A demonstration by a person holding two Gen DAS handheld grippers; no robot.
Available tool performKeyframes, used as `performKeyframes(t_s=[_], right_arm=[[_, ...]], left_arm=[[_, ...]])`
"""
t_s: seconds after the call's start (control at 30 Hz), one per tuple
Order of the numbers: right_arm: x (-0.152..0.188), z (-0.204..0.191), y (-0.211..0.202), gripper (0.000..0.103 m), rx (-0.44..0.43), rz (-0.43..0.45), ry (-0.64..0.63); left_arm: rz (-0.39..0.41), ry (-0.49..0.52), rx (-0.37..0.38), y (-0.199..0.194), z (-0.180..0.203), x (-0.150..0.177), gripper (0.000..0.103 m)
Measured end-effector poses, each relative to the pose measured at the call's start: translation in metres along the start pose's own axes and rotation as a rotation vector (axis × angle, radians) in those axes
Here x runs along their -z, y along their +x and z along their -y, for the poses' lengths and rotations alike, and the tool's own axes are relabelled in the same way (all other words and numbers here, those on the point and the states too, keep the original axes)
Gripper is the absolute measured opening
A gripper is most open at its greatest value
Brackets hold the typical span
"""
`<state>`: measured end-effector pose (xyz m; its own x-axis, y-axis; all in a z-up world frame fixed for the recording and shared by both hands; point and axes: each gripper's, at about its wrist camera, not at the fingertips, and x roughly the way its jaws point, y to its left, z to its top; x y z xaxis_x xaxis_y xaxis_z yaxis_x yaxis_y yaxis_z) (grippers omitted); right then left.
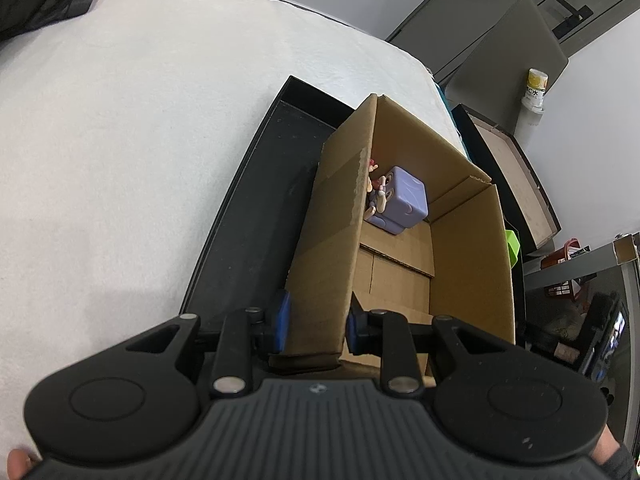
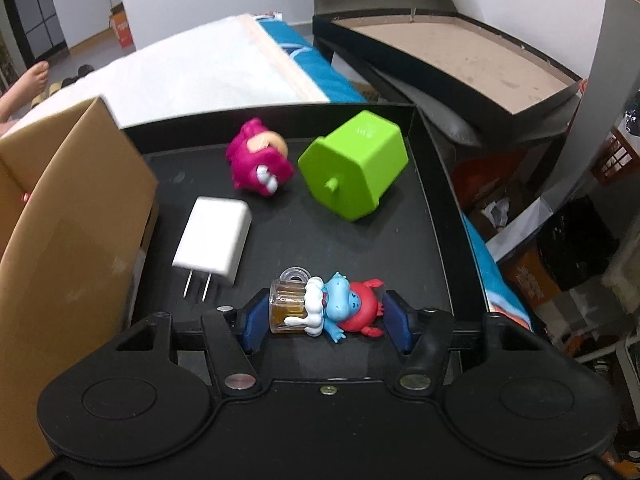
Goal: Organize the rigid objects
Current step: 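Grasp the blue-and-red figure with the jar using the right gripper, then carry the blue-and-red figure into the cardboard box and open the right gripper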
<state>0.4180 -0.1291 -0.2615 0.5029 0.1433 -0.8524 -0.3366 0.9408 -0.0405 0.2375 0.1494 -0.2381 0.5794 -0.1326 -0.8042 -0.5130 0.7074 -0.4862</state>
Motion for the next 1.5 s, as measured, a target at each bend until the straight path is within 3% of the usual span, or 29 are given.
performKeyframes(t_s=[0.5, 0.9, 1.5], right_arm=[[0.024, 0.014, -0.034, 0.058, 0.015, -0.077, -0.011], [0.016, 0.020, -0.075, 0.058, 0.011, -0.099, -0.005], [-0.023, -0.012, -0.142, 0.058, -0.057, 0.013, -0.095]], left_arm=[[0.000, 0.008, -0.008, 0.000, 0.003, 0.000, 0.026], [0.001, 0.007, -0.010, -0.001, 0.004, -0.001, 0.026], [0.011, 0.005, -0.012, -0.005, 0.004, -0.001, 0.025]])
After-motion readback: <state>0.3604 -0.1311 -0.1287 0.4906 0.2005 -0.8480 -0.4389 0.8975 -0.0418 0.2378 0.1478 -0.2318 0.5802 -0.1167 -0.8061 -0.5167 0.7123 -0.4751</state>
